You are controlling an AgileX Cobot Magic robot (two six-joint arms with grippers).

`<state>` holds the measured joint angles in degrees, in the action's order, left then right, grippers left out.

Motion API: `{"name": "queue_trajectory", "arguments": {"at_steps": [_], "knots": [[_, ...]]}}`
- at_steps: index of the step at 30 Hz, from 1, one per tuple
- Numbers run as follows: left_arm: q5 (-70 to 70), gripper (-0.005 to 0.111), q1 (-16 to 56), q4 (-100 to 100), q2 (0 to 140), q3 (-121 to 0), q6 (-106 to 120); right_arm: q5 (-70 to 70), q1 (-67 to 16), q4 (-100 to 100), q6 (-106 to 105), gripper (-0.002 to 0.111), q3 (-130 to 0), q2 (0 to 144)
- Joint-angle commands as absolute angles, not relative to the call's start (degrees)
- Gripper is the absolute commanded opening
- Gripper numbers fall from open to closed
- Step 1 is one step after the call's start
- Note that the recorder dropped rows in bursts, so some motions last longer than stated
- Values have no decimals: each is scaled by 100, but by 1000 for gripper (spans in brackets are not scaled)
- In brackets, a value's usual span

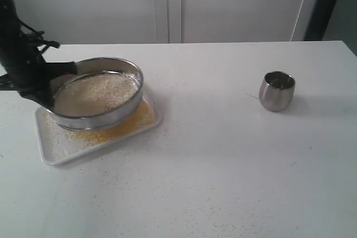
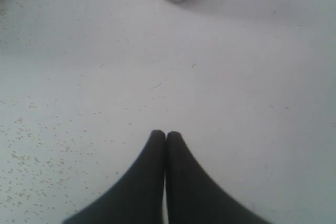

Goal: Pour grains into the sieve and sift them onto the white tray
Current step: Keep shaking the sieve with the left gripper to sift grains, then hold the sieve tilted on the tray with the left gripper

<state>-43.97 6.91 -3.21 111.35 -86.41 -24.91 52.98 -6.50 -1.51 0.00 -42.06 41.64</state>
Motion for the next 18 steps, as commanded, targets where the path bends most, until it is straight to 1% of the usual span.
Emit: {"name": "queue_trajectory", "arguments": {"at_steps": [1, 3, 4, 5, 6, 7, 8, 9, 11, 12, 13, 15, 17, 18], "knots": [[-3771, 0, 1260, -768, 11104, -8379, -1792, 5255, -627, -171, 0, 0, -4163, 4132], [-4359, 0, 1065, 599, 11005, -8624, -2759, 5255, -627, -171, 0, 0, -4163, 4132], [-4744, 0, 740, 1218, 10906, -8686, -3287, 5255, -627, -171, 0, 0, -4163, 4132], [-4712, 0, 546, 971, 10860, -8637, -3485, 5255, -627, -171, 0, 0, -4163, 4132], [-4363, 0, 564, 198, 10875, -8531, -3215, 5255, -627, -171, 0, 0, -4163, 4132], [-3972, 0, 786, -554, 10932, -8458, -2420, 5255, -627, -171, 0, 0, -4163, 4132], [-3856, 0, 1068, -689, 10995, -8475, -1944, 5255, -627, -171, 0, 0, -4163, 4132], [-3859, 0, 1145, -411, 10995, -8515, -2183, 5255, -627, -171, 0, 0, -4163, 4132], [-4251, 0, 865, 412, 10954, -8631, -2893, 5255, -627, -171, 0, 0, -4163, 4132], [-4419, 0, 657, 326, 10946, -8643, -2970, 5255, -627, -171, 0, 0, -4163, 4132], [-4351, 0, 630, -50, 10957, -8567, -2943, 5255, -627, -171, 0, 0, -4163, 4132], [-4041, 0, 832, -731, 10995, -8455, -2321, 5255, -627, -171, 0, 0, -4163, 4132], [-4013, 0, 1069, -590, 11008, -8478, -1856, 5255, -627, -171, 0, 0, -4163, 4132], [-4064, 0, 1074, -253, 10978, -8477, -1997, 5255, -627, -171, 0, 0, -4163, 4132]]}}
